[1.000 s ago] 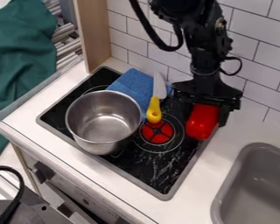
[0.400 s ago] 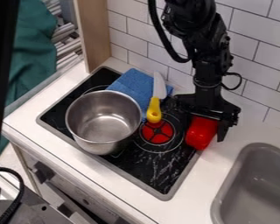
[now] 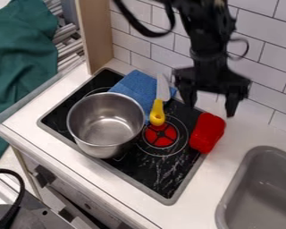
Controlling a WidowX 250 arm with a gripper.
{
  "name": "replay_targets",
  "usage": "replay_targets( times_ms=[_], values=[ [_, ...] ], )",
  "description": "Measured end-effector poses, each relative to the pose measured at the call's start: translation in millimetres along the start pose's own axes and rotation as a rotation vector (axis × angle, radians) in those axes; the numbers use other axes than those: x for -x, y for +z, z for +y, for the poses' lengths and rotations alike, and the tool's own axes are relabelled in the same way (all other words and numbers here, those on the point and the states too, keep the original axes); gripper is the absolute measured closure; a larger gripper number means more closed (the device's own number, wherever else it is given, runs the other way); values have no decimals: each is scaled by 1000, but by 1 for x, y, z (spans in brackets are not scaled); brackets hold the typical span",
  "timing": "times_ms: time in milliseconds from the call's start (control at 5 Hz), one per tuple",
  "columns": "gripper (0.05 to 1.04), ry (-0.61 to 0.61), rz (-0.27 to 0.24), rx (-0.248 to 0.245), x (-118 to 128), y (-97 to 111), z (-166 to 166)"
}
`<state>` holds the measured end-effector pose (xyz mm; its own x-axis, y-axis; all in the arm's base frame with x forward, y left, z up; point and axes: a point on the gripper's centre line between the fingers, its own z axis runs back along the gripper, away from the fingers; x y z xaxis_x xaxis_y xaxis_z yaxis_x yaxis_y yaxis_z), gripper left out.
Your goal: Take out the red pepper from the silver pot to the upper right of the stove
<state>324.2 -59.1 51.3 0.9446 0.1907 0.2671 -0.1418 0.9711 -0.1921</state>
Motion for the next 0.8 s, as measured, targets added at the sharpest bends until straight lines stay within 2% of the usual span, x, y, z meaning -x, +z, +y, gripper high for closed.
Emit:
replay_targets(
  times_ms=[200,400,600,800],
  values=[
    [79,-52,-39,4,4,21,-3],
    [78,-80,2,-43,11,22,2],
    [79,-70,74,-168,18,20,3],
    [79,-46,118,-228,19,15,5]
  ],
)
